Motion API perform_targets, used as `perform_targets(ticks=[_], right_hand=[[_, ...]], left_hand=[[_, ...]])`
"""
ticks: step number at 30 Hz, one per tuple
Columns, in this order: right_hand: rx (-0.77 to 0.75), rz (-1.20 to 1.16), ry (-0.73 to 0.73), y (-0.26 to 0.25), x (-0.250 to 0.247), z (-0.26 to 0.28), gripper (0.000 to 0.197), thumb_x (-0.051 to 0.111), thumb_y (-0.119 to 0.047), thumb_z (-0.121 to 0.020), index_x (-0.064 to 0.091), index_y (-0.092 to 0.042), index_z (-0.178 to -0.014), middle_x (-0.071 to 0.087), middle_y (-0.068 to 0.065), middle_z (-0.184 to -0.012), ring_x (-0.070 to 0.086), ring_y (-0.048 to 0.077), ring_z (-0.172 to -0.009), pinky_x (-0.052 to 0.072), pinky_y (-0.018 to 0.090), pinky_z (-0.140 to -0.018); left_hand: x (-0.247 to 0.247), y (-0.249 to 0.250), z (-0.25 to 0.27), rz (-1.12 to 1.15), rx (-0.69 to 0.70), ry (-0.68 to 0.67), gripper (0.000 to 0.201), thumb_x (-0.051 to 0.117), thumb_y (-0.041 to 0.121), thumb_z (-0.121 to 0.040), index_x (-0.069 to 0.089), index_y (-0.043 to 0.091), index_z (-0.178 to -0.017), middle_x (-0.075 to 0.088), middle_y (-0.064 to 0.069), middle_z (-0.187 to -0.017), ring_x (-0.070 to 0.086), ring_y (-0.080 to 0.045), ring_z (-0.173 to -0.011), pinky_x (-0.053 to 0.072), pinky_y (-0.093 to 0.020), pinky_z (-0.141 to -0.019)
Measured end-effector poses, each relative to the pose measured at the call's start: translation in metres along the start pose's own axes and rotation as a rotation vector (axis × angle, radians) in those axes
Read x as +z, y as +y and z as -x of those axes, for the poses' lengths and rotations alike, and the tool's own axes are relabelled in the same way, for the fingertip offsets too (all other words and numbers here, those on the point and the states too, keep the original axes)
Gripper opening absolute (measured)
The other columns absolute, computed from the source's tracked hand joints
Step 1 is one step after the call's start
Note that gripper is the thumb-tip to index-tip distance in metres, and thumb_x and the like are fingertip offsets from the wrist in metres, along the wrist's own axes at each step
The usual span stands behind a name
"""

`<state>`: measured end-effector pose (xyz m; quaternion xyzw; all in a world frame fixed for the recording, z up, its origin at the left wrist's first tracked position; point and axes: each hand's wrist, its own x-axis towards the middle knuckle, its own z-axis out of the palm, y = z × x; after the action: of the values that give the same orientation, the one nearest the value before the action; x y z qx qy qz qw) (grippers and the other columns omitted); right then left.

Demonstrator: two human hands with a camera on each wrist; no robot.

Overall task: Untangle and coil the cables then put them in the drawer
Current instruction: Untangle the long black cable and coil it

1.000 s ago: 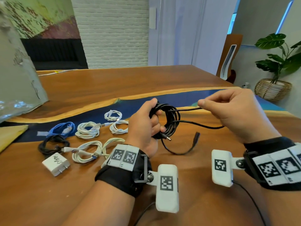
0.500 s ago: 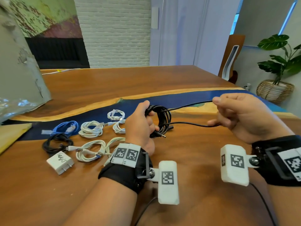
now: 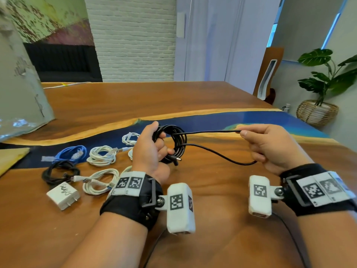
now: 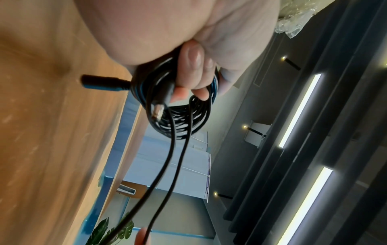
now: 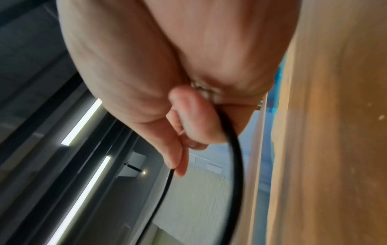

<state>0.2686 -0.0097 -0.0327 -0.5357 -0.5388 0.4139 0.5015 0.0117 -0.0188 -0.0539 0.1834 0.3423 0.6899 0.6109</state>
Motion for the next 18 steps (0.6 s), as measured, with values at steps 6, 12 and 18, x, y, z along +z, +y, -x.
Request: perform_targets(ticks=[6,12,18], right_hand=[[-0.341,0.150,0.213,-0.008,0.016,0.007,0.009,0.076,-0.017,-0.090,0.079,-0.024,-0.096,0.076,0.000,-0.096,0.071,0.015,-0.093,0.057,0.032,-0.088],[-0.421,0.149,-0.302,-0.042,0.055,0.049,0.003,0.077,-0.007,-0.086,0.079,-0.009,-0.088,0.076,0.009,-0.075,0.072,0.018,-0.067,0.062,0.031,-0.068],[-0.320,0.540,-0.342,-0.020,0.070,0.039,0.018,0.086,-0.032,-0.080,0.077,-0.030,-0.096,0.075,-0.007,-0.089,0.071,0.011,-0.077,0.062,0.040,-0.080]], left_hand=[[0.002,-0.006,0.001,-0.012,-0.024,-0.012,0.037,0.059,0.035,-0.101,0.051,0.015,-0.071,0.019,0.007,-0.049,0.016,-0.012,-0.038,0.031,-0.026,-0.049],[0.004,-0.012,0.001,-0.042,-0.042,-0.030,0.038,0.057,0.035,-0.103,0.051,0.014,-0.072,0.019,0.006,-0.050,0.017,-0.013,-0.038,0.032,-0.027,-0.049],[0.008,-0.016,0.006,-0.051,-0.084,-0.039,0.036,0.058,0.033,-0.101,0.050,0.015,-0.071,0.021,0.005,-0.053,0.020,-0.011,-0.036,0.033,-0.024,-0.046]])
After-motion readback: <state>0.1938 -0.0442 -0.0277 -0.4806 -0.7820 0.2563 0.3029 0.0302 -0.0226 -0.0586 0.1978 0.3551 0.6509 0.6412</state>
